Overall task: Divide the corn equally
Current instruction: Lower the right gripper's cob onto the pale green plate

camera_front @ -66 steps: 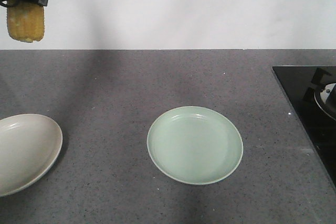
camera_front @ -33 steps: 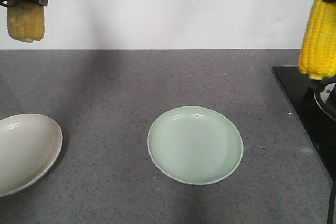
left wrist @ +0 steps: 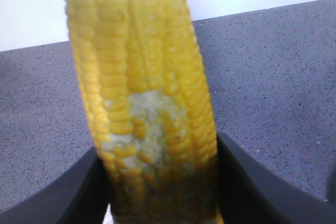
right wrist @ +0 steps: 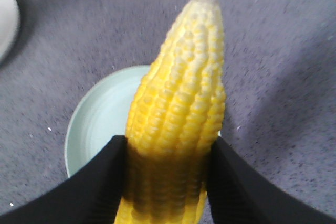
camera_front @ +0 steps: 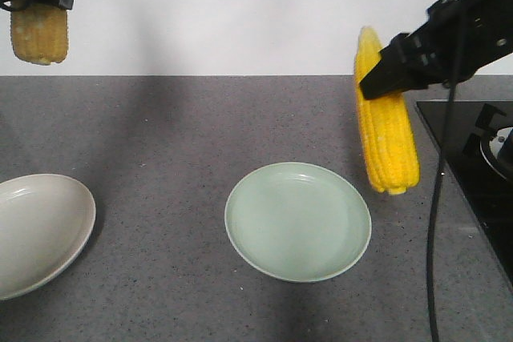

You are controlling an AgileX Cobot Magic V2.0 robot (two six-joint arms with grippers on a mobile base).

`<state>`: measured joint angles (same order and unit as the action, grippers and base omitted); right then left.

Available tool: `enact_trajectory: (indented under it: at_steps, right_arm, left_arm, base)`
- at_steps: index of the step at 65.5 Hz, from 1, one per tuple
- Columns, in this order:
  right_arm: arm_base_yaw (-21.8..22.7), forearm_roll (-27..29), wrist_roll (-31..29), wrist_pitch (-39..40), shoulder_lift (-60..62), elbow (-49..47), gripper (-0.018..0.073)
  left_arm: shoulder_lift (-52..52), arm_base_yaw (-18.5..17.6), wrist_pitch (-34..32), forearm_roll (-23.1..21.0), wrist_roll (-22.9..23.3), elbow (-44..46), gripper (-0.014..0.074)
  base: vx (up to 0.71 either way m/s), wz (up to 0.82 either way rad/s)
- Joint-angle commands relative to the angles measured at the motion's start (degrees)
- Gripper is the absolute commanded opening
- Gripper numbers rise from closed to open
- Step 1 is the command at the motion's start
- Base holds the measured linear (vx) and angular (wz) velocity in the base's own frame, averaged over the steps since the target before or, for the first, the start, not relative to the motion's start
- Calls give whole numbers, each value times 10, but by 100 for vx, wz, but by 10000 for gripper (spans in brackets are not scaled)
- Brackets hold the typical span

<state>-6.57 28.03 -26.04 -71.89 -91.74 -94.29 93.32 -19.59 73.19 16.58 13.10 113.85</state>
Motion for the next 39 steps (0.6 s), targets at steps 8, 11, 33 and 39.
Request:
enact_trajectory:
  at_steps: [8, 11, 33, 39]
  right_arm:
    - [-61, -27, 31, 28, -43, -17, 172]
    - [-70, -27, 32, 29, -56, -17, 172]
    - [-79, -5, 40, 36, -126, -18, 174]
    - [-80, -2, 40, 31, -139, -18, 176]
  left_arm:
    - [-24, 0, -19, 11, 5, 13, 111]
    - [-24, 0, -19, 11, 5, 13, 111]
    - [-24, 0, -19, 11, 5, 13, 111]
    - [-24, 0, -19, 11, 5, 13, 111]
  base:
    - [0, 0]
    - [0, 0]
    - [0, 0]
    - [0, 0]
